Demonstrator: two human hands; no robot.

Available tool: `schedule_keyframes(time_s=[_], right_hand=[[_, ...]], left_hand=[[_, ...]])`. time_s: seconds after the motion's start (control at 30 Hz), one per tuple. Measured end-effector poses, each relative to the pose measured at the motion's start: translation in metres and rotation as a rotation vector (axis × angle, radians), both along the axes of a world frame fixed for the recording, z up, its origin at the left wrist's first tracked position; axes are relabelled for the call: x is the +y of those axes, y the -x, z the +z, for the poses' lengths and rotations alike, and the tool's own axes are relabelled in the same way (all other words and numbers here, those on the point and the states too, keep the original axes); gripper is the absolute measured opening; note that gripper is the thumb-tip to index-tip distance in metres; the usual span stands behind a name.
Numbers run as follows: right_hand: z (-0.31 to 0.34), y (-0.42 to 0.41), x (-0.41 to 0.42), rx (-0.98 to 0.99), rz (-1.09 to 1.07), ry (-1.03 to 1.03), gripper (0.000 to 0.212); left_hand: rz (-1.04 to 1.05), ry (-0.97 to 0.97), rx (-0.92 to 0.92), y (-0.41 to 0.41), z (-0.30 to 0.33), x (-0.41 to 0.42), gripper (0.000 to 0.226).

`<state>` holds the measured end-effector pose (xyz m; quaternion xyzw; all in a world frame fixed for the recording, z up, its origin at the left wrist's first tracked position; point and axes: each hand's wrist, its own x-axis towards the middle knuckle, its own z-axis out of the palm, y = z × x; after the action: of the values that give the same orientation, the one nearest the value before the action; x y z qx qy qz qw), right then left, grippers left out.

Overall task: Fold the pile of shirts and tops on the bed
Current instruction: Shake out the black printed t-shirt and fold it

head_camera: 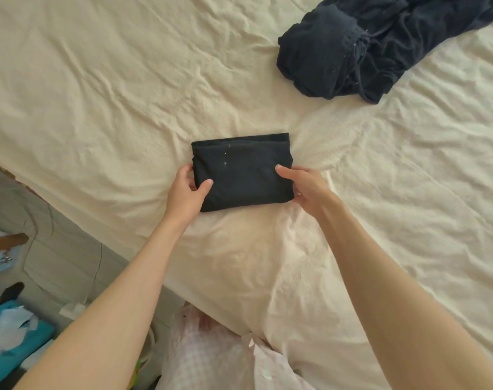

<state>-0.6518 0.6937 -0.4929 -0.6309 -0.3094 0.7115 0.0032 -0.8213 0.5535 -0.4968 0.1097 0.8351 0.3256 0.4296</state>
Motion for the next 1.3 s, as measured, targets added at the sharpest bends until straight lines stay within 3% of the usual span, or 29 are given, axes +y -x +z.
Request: schedule_keyframes(time_s=[0.1, 0.27, 0.43, 0.73, 0.93, 1.1, 1.3], right_hand=[[0.014, -0.003, -0.003, 0.074, -0.013, 0.027, 0.010], [0.041, -0.027, -0.033, 0.058, -0.003, 0.079, 0.024], [0.095, -0.056, -0.069, 0.104, -0.006, 0.133, 0.025], [0.212, -0.126, -0.173, 0.167, -0.249, -0.073, 0.027], [0.269, -0.217, -0.263, 0.151, -0.455, -0.233, 0.034], [0.303, -0.306, -0.330, 0.147, -0.640, -0.278, 0.032], [0.329, -0.458, -0.412, 0.077, -0.792, -0.386, 0.026]], left_hand=[[0.043, -0.035, -0.097, 0.003, 0.013, 0.001, 0.046], [-0.011, -0.049, -0.141, -0.003, 0.052, -0.021, 0.040], [-0.121, -0.078, -0.206, -0.010, 0.108, -0.054, 0.031], [-0.382, -0.224, -0.235, -0.050, 0.212, -0.094, 0.033], [-0.718, -0.240, -0.207, -0.134, 0.263, -0.115, 0.033], [-1.010, -0.303, -0.077, -0.232, 0.295, -0.139, 0.036], [-1.090, -0.354, -0.124, -0.396, 0.316, -0.199, 0.037]])
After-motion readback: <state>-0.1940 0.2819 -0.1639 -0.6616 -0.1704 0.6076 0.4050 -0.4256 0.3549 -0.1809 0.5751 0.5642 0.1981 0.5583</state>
